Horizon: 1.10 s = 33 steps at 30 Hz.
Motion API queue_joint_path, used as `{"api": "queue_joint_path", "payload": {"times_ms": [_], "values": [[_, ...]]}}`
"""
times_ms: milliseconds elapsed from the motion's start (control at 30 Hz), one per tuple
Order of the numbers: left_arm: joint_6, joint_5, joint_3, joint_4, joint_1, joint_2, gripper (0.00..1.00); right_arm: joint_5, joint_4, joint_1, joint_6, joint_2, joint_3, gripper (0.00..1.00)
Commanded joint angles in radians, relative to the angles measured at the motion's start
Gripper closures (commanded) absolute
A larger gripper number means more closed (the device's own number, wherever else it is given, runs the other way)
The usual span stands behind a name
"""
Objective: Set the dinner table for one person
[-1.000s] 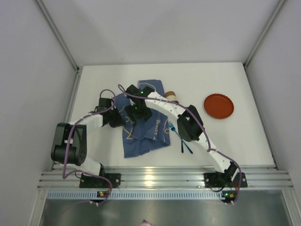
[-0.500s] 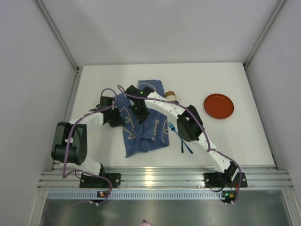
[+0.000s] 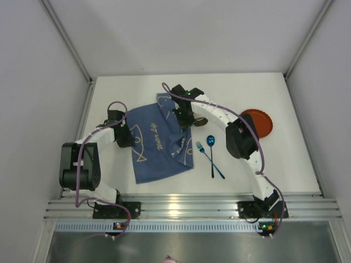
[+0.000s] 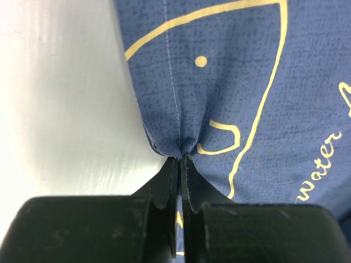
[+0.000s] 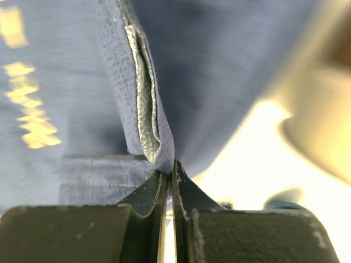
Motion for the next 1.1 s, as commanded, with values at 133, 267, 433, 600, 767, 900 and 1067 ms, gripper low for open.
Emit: {"api": "queue_joint_path", "payload": {"times_ms": [133,267,433,600,767,900,1067], "values": [[0.060,-0.076,0.076,-0.069,0.046,0.034,1.00,0.016,0.011,-0.041,-0.028,-0.041,-0.021,1.00],[0.106,-0.168,0.167,-0.132,0.118,0.071,1.00,-0.047,0.022,-0.072,-0.016,0.007,0.054,1.00],[0.092,-0.395,0.230,-0.261,0.343,0.039,1.00,-0.031,0.024,-0.193,0.040,-0.046,-0.006,1.00],[0.081,-0.418,0.176,-0.220,0.384,-0.035,1.00,0.009,0.059,-0.331,0.018,-0.146,-0.202,1.00],[0.069,-0.345,0.196,-0.232,0.384,0.017,0.98,-0.068,0.071,-0.350,-0.028,-0.168,-0.231,1.00],[0.068,-0.314,0.189,-0.209,0.385,0.023,0.55,-0.162,0.071,-0.288,-0.025,-0.145,-0.225,0.79],[0.060,-0.277,0.228,-0.197,0.384,0.060,0.02,-0.194,0.068,-0.179,-0.035,-0.128,-0.221,0.06]]}}
